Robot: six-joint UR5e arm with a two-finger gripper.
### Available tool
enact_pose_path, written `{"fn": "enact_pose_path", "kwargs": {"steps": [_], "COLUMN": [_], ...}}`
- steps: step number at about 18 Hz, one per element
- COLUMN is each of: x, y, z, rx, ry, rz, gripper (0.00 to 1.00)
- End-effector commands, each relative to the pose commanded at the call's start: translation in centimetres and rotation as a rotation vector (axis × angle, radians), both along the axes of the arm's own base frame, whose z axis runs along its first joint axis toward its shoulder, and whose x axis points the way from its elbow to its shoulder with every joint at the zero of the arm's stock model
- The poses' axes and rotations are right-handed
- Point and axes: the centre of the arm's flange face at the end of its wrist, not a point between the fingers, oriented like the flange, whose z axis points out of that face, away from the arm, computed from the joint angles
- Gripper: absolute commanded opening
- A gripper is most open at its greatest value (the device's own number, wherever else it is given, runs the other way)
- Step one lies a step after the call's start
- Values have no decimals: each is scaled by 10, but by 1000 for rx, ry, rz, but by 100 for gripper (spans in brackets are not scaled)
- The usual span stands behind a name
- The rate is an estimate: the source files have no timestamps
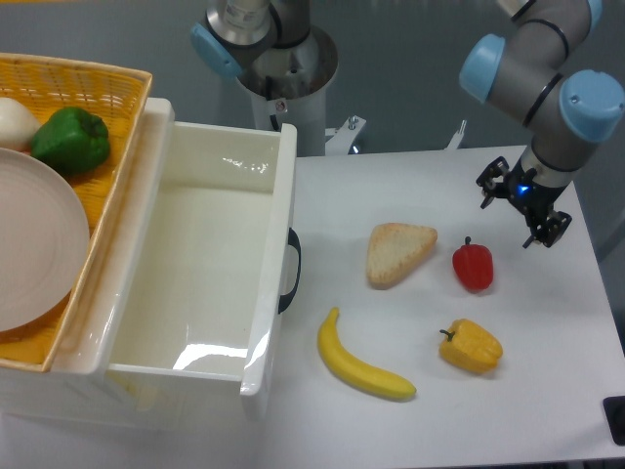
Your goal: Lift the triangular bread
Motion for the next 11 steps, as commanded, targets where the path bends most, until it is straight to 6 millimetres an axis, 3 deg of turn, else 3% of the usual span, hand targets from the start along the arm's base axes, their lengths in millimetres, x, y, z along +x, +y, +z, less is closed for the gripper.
{"fn": "enact_pose_path", "kwargs": {"steps": [5,11], "x": [23,50], "y": [2,5], "z": [-29,-38], "rx": [64,73], "ry": [-87,-134], "rz": [8,0], "gripper": [100,100]}}
